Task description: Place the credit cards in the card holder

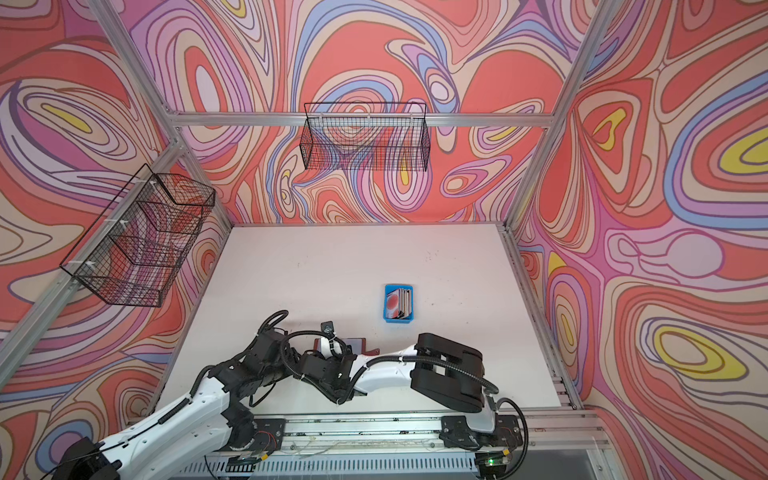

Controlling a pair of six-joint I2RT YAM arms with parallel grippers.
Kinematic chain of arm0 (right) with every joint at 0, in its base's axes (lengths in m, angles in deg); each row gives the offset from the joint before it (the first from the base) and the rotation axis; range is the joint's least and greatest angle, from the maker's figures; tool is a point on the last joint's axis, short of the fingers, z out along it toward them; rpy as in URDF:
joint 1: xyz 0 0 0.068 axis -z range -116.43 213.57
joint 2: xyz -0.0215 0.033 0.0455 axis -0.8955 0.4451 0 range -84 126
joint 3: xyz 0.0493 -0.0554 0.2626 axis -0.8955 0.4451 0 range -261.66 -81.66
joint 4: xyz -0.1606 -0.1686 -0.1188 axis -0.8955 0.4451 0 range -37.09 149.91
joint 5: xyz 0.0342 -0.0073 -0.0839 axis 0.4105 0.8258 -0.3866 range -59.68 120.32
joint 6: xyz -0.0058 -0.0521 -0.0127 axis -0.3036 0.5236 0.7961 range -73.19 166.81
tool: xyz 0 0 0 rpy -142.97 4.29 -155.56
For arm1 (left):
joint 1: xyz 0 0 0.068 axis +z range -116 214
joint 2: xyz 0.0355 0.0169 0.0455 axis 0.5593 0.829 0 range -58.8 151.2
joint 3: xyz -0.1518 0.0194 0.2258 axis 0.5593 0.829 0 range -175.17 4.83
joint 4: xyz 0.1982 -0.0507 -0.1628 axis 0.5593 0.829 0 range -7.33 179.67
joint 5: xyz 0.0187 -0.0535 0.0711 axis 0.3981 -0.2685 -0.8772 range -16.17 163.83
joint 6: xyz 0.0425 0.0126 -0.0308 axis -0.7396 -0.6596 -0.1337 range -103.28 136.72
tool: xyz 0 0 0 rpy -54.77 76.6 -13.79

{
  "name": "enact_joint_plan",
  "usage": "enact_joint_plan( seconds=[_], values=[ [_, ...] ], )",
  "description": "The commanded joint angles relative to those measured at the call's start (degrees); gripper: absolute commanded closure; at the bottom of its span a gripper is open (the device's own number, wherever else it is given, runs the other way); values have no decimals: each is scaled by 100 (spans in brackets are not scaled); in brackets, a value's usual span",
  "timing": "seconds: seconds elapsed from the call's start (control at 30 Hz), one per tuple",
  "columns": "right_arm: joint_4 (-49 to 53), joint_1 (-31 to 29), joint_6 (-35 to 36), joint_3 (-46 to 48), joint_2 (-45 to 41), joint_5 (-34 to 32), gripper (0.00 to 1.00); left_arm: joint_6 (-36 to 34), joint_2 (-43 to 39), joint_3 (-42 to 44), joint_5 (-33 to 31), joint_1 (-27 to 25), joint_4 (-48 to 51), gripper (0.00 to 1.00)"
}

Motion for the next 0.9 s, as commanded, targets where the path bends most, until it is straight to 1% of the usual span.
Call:
enact_joint_plan(
  seconds=[0.0, 0.03, 0.07, 0.17, 0.37, 0.43, 0.6, 0.87],
  values=[
    [175, -21, -87, -167, 236, 40, 27, -9, 455, 4, 368, 18, -528, 53],
    [163, -21, -100, -160, 288, 58, 27, -31, 575, 3, 454, 26, -567, 53],
    [161, -21, -126, -165, 333, 75, 27, -37, 663, 36, 568, 23, -879, 53],
    [297, -24, -249, -144, 353, 15, 27, 44, 748, 186, 709, 26, -1262, 53],
    [523, 1, -478, 143, 96, -284, 29, 84, 570, 199, 538, 26, -1045, 52],
    [603, 21, -515, 215, 27, -344, 30, 87, 449, 208, 511, 26, -978, 49],
    [706, 57, -620, 430, -234, -464, 30, 112, 257, 199, 571, 24, -902, 49],
    [741, 97, -720, 778, -655, -615, 30, 70, 223, 129, 720, 21, -945, 49]
  ],
)
